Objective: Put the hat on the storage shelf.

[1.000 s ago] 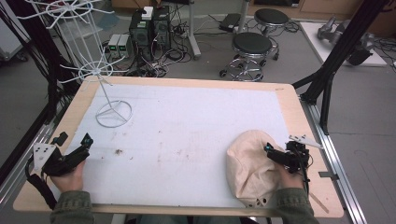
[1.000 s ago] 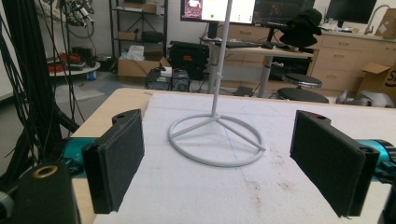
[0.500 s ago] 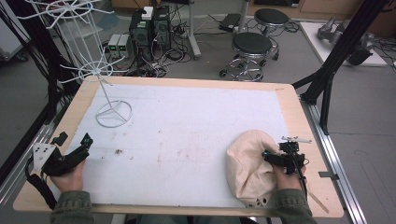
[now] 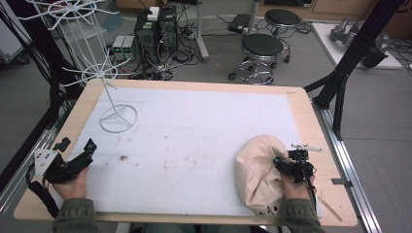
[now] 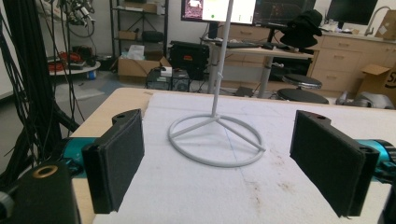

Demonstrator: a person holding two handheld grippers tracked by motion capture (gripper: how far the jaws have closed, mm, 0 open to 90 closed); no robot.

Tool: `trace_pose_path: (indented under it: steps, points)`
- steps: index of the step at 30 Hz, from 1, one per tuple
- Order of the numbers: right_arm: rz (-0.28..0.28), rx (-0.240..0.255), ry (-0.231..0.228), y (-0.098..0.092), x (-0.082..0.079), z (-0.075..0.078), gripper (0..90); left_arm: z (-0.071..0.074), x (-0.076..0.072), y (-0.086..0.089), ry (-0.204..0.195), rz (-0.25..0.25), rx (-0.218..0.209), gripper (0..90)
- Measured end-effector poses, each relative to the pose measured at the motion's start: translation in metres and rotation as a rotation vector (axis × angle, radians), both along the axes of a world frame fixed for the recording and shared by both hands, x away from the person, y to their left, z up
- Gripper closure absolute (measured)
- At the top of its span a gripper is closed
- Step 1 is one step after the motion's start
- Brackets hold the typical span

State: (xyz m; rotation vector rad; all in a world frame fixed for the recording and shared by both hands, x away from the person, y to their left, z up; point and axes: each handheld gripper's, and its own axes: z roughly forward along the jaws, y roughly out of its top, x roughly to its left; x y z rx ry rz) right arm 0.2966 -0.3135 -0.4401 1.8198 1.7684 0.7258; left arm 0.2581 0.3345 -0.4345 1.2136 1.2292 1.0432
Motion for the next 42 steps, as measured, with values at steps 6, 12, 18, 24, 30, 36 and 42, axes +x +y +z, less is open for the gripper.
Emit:
trace_pose_path:
  steps: [6, 12, 18, 24, 30, 36, 42]
  points:
    - [-0.033, 0.032, -0.025, -0.006, -0.004, 0.000, 68.0, 0.000, 0.000, 0.000, 0.001, 0.000, -0.001, 17.9]
    - [-0.030, 0.008, -0.035, -0.003, -0.004, 0.000, 70.8, 0.000, 0.000, 0.000, -0.002, -0.001, -0.004, 18.1]
    - [-0.018, -0.003, -0.037, -0.003, -0.004, -0.001, 70.8, 0.000, 0.000, 0.000, -0.002, -0.001, -0.004, 18.2]
    - [-0.014, 0.003, -0.062, -0.003, -0.005, 0.001, 71.3, 0.001, 0.000, -0.001, -0.006, 0.000, -0.007, 18.2]
    - [-0.004, 0.028, -0.122, 0.000, -0.010, 0.010, 71.4, 0.001, 0.000, -0.001, -0.007, -0.002, -0.008, 18.2]
    - [0.007, 0.036, -0.183, 0.004, -0.015, 0.018, 71.4, 0.001, 0.000, 0.000, -0.003, -0.003, -0.009, 18.3]
    - [0.025, 0.041, -0.266, 0.008, -0.017, 0.027, 71.3, 0.000, 0.001, 0.000, 0.000, -0.010, -0.020, 18.4]
